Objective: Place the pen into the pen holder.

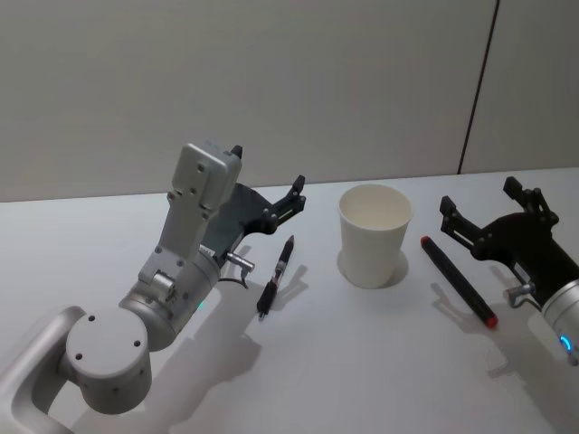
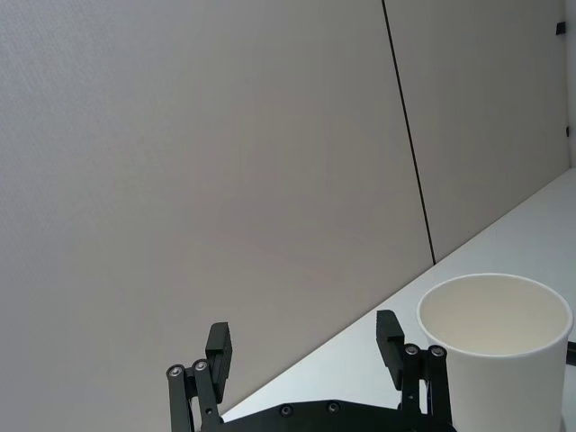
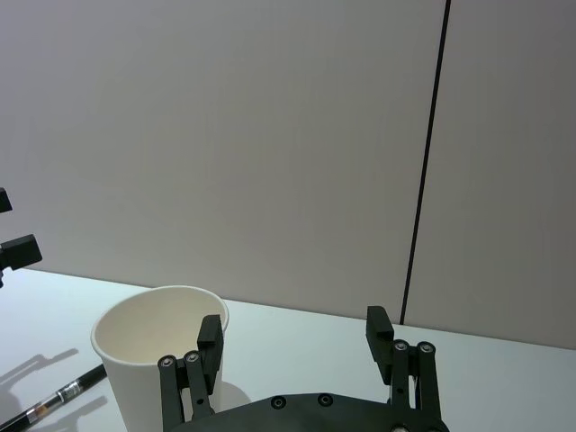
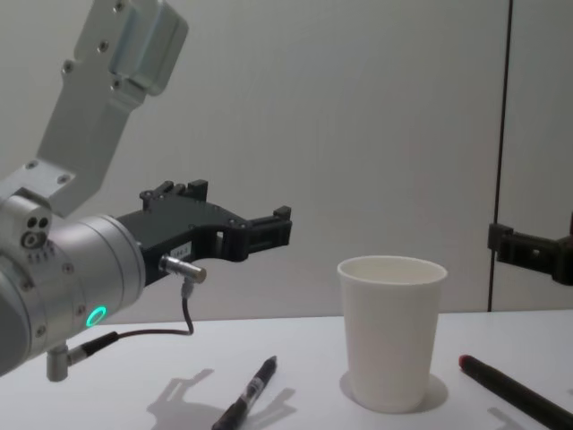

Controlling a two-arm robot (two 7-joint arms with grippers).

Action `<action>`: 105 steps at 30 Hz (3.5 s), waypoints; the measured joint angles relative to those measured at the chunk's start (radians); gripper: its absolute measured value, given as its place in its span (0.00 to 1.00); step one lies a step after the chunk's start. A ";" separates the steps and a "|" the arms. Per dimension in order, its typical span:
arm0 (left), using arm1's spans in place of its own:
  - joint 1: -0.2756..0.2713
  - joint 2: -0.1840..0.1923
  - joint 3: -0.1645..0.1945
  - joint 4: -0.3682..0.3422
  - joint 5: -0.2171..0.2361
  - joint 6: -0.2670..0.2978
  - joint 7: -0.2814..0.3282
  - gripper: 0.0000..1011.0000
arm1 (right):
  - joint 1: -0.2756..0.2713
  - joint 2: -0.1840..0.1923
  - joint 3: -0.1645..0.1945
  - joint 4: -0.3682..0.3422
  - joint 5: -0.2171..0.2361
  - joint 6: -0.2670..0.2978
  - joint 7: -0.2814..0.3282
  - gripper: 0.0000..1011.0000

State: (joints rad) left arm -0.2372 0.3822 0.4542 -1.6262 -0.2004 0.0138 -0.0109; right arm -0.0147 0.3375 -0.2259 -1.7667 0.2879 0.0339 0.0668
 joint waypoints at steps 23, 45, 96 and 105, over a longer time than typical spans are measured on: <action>0.000 0.000 0.000 0.000 0.000 0.000 0.000 0.99 | 0.000 0.000 0.000 0.000 -0.001 0.000 0.000 0.99; 0.000 0.000 0.000 0.000 0.000 0.000 0.000 0.99 | 0.068 -0.008 0.008 0.039 -0.006 0.045 0.077 0.99; 0.000 0.000 0.000 0.000 0.000 0.000 0.000 0.99 | 0.306 -0.027 0.036 0.230 0.007 0.235 0.251 0.99; 0.000 0.000 0.000 0.000 0.000 0.000 0.000 0.99 | 0.239 0.002 0.066 0.153 0.052 0.281 0.119 0.99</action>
State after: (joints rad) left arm -0.2372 0.3821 0.4542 -1.6262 -0.2004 0.0139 -0.0109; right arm 0.2245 0.3394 -0.1599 -1.6135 0.3400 0.3149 0.1855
